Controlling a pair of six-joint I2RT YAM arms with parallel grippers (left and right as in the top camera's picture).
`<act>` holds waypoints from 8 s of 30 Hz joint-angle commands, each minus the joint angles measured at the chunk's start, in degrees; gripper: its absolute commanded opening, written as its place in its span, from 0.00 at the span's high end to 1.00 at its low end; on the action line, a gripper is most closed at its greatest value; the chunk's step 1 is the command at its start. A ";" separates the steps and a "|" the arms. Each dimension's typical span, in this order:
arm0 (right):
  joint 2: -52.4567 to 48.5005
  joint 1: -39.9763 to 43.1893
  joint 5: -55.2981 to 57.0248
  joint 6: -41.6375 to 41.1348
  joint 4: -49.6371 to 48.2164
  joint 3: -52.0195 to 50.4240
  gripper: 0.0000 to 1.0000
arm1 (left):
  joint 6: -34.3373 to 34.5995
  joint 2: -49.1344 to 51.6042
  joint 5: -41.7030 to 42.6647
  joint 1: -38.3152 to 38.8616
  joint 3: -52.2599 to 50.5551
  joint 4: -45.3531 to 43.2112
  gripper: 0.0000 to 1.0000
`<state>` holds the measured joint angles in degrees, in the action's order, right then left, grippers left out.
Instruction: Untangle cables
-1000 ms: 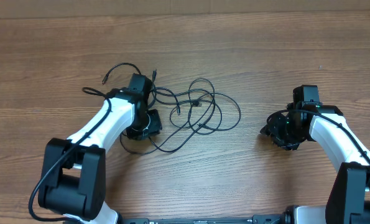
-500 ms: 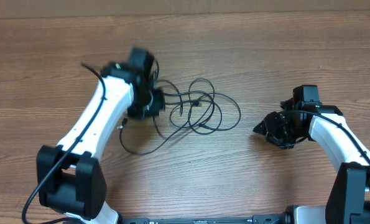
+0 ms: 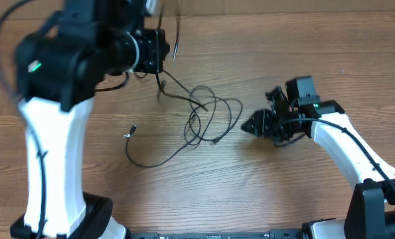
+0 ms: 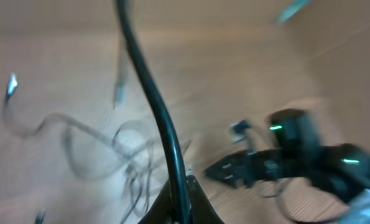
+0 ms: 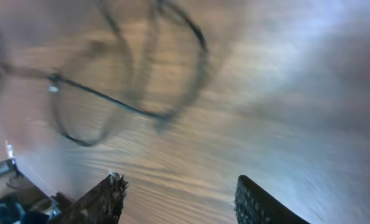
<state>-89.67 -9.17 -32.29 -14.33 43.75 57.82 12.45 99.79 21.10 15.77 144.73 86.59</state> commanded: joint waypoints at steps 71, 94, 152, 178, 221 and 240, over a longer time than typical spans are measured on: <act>-0.15 -5.55 18.34 0.90 9.57 8.15 0.47 | 0.79 -3.65 -23.69 6.43 -50.56 -3.02 0.38; -0.15 -5.55 18.36 0.90 9.53 8.15 0.47 | -6.84 14.36 -20.83 6.38 -76.15 -23.67 0.44; -0.15 -5.55 18.43 0.92 9.97 8.13 0.46 | -13.53 -6.03 -0.11 6.19 -0.07 -10.43 0.95; -0.15 -5.55 18.80 0.92 9.97 8.13 0.46 | -10.10 -11.21 -20.33 -31.50 -0.24 -9.27 0.96; -0.15 -5.55 18.80 0.92 10.91 8.13 0.46 | -0.20 20.72 -16.59 -42.80 -0.24 8.28 0.94; -0.15 -5.55 18.78 0.90 10.91 8.13 0.46 | -0.22 20.74 -16.59 -42.80 -0.24 9.62 0.00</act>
<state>-89.65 -14.72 -14.11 -13.65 54.85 65.10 12.08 119.94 4.12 -27.05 144.05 96.01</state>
